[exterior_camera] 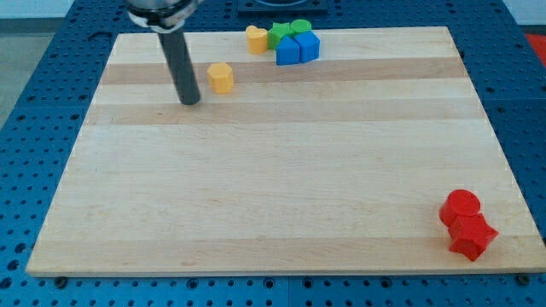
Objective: Push the yellow hexagon below the yellow heart
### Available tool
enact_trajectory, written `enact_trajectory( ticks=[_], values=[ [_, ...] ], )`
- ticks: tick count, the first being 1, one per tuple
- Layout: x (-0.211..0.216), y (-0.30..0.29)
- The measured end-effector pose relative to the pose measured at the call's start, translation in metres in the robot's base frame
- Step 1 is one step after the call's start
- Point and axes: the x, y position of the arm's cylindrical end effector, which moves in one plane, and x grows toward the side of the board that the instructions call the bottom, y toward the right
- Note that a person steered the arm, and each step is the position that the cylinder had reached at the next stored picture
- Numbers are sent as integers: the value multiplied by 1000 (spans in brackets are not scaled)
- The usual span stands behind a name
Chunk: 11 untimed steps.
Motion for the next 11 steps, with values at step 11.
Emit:
enact_trajectory(
  ticks=[11],
  values=[
    [-66,59]
  ],
)
